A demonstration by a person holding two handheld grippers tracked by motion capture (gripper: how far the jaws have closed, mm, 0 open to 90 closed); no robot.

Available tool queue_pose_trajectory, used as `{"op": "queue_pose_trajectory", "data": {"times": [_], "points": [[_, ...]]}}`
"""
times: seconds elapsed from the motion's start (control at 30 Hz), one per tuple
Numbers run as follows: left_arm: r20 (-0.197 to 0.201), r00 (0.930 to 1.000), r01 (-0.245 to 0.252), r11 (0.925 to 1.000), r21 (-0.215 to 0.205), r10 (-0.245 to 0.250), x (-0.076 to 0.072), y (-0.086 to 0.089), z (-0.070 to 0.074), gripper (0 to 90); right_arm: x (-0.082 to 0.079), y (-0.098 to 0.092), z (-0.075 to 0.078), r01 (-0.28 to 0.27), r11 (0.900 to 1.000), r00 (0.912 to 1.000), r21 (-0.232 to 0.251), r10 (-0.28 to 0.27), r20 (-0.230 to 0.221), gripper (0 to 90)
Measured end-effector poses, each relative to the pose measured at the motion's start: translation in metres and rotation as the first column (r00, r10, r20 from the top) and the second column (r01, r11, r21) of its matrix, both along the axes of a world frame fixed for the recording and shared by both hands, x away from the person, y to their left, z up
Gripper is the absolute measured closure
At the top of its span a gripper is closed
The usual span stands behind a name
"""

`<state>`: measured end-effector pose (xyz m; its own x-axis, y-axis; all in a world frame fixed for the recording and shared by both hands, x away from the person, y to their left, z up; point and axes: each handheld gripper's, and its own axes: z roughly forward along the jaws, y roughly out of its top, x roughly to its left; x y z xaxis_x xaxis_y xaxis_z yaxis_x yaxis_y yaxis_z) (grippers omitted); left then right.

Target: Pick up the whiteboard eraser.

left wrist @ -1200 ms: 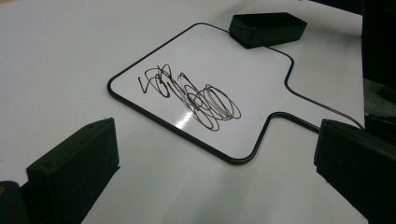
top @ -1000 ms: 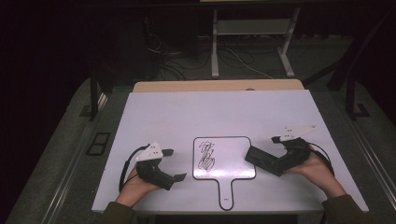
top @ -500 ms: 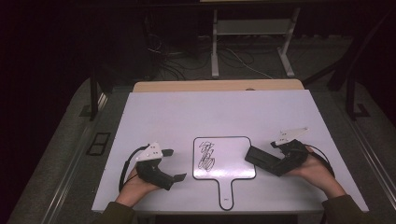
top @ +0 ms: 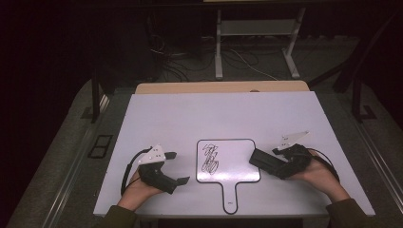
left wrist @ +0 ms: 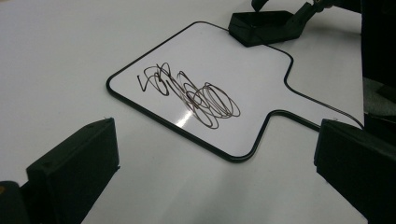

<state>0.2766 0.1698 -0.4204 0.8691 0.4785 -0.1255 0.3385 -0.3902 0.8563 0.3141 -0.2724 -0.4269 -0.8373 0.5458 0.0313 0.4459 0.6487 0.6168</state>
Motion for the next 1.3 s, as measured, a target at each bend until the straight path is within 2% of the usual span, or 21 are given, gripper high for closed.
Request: {"op": "queue_pose_trajectory", "data": {"times": [0.27,0.77,1.2,1.3], "points": [[0.0,1.0,0.0,1.0,-0.001,0.0,-0.0001,0.0001,0.0,0.0,0.0011,0.003,-0.0039,-0.001,1.0,1.0,-0.017,0.001,-0.007,20.7],[0.001,1.0,-0.004,1.0,-0.005,0.004,-0.0002,0.0003,0.0004,0.0,0.0025,0.0039,-0.0073,-0.012,1.0,0.9997,-0.027,0.011,-0.021,36.6],[0.002,1.0,-0.003,1.0,-0.006,0.003,-0.0002,0.0005,0.0008,0.0,0.0019,0.0048,-0.0074,-0.015,0.999,0.9997,-0.03,0.014,-0.022,37.5],[0.0,1.0,-0.005,1.0,-0.006,0.005,-0.0003,0.0006,0.0008,0.0,0.0018,0.0069,-0.0093,-0.016,0.998,0.9996,-0.053,0.015,-0.023,37.1]]}}
